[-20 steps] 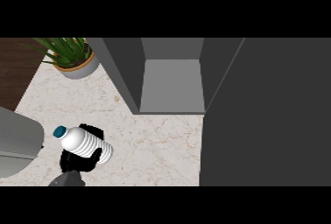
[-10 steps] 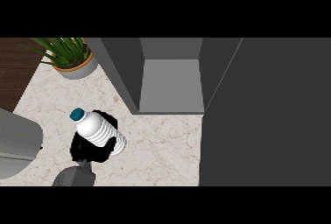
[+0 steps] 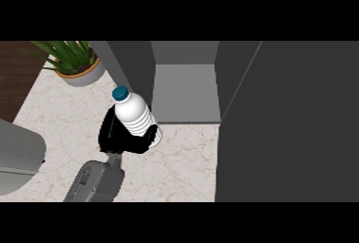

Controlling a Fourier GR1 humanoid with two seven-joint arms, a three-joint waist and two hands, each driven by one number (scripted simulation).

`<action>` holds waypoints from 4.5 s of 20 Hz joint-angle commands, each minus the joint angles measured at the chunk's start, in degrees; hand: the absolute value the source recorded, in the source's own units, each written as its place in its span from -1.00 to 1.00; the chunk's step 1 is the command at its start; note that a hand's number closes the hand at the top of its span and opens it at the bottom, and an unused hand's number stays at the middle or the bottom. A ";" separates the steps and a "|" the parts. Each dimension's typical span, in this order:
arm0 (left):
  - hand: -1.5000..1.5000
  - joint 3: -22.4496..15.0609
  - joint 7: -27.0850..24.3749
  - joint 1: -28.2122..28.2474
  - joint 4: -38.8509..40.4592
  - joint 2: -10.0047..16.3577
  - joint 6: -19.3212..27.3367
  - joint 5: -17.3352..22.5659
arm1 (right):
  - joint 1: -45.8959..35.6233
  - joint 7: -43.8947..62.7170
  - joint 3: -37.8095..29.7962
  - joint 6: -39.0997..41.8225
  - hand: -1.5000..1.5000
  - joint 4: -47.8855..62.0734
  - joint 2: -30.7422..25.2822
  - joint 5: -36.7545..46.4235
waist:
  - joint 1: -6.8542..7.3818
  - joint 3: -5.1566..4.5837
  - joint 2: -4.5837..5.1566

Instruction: Pick up the bottled water, place it into the cabinet and close the cabinet

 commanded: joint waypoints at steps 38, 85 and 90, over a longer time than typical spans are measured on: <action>1.00 1.83 -16.08 -50.74 63.91 0.62 29.06 -9.15 | -4.04 0.32 0.27 0.91 -1.00 2.54 -1.98 -3.00 | -3.28 -0.03 1.49; -1.00 5.13 -30.12 -37.96 51.97 1.91 12.28 -6.33 | 1.31 -2.37 3.43 -2.04 -1.00 0.51 -0.68 1.04 | 1.48 -0.03 -0.67; -1.00 2.99 -27.72 -35.08 45.11 2.44 10.97 -3.33 | 1.58 -0.72 2.05 -2.63 -1.00 -0.59 -1.74 0.72 | 2.75 -0.04 -1.06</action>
